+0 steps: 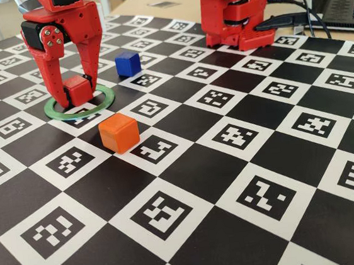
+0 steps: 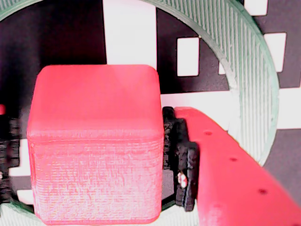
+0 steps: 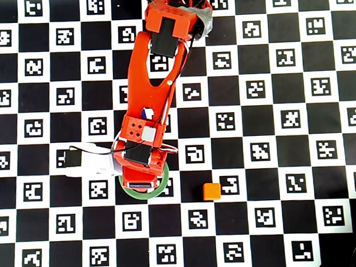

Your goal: Grab the red cube then put it in the green circle then put the blue cube on top and finally the orange cube on top

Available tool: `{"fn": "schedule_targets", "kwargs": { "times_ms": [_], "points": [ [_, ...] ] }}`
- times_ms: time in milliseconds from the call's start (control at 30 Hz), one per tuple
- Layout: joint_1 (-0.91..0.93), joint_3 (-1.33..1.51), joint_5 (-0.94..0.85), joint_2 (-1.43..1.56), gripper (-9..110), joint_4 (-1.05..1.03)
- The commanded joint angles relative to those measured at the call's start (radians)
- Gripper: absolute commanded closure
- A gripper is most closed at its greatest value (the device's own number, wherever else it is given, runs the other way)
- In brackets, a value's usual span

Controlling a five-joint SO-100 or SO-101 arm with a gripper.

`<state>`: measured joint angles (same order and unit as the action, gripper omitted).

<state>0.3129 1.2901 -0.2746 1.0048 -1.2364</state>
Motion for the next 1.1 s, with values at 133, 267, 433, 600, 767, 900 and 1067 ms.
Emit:
{"fn": "schedule_targets", "kwargs": {
  "times_ms": [133, 267, 433, 600, 767, 900, 1067],
  "points": [
    [0.008, -0.078, 0.006, 0.046, 76, -0.012],
    [0.009, -0.098, 0.011, 0.064, 76, -0.048],
    [0.006, -0.158, 0.021, 0.163, 76, -0.149],
    [0.003, -0.227, 0.046, 0.281, 74, -0.270],
    [0.017, -0.273, 0.021, 0.354, 70, -0.405],
    [0.049, -0.236, -0.017, 0.423, 68, -0.480],
    [0.106, -0.104, -0.067, 0.552, 65, -0.497]
  ]
}}
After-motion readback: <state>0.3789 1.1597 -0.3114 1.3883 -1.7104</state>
